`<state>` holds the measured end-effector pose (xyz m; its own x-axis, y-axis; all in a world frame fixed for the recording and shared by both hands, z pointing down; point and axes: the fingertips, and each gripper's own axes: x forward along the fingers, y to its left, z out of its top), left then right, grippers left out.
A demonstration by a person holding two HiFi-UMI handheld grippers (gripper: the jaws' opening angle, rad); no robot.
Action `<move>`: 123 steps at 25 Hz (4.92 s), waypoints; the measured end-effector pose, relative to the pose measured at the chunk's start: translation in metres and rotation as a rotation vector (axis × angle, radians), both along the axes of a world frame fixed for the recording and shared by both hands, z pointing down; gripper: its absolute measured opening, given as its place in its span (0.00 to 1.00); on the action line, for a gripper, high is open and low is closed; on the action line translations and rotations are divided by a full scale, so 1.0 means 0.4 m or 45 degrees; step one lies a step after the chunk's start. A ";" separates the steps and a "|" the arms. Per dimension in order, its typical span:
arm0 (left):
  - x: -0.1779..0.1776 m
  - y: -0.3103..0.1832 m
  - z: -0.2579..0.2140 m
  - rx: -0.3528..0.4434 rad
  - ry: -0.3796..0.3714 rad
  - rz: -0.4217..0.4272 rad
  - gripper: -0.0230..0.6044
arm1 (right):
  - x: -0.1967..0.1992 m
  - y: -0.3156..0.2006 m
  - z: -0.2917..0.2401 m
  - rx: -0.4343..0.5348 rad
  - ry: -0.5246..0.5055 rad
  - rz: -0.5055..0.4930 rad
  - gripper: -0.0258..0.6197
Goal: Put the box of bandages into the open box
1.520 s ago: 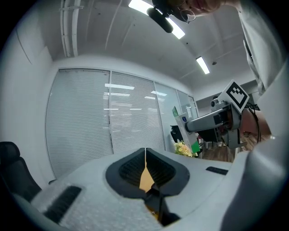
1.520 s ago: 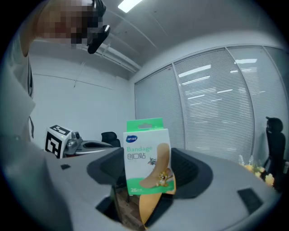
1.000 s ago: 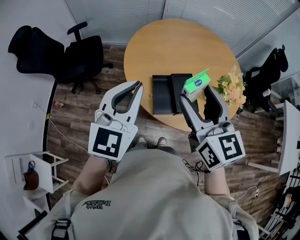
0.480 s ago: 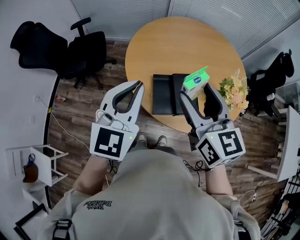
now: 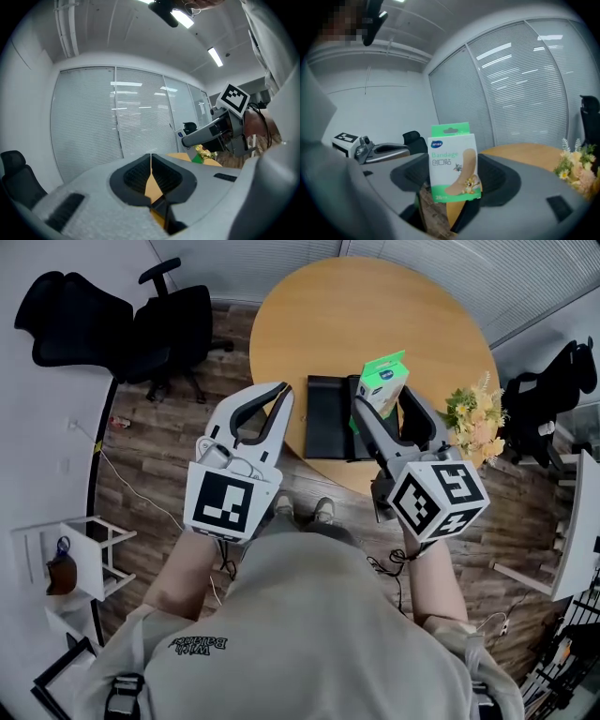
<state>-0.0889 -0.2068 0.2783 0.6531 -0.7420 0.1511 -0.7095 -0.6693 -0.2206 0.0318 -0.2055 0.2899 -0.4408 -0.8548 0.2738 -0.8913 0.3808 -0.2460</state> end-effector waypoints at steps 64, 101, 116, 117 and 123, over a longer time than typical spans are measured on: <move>0.005 -0.087 0.738 -0.885 -0.058 -0.027 0.08 | -0.080 -0.043 0.942 -1.141 0.278 0.121 0.53; -0.005 -0.100 0.543 -0.680 0.001 -0.059 0.08 | -0.040 -0.131 0.704 -0.740 0.265 0.197 0.33; -0.007 -0.072 0.154 -0.237 0.050 -0.076 0.08 | -0.018 -0.153 0.235 -0.087 0.186 0.165 0.13; -0.006 -0.067 0.130 -0.205 0.053 -0.078 0.08 | -0.019 -0.148 0.198 -0.037 0.183 0.158 0.12; 0.012 -0.041 0.000 -0.050 0.063 -0.091 0.08 | -0.018 -0.107 -0.002 0.225 0.194 0.096 0.11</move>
<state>-0.0840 -0.2232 0.2782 0.6060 -0.7812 0.1499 -0.7652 -0.6240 -0.1586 0.0246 -0.2482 0.2891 -0.3390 -0.9243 0.1756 -0.9406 0.3369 -0.0422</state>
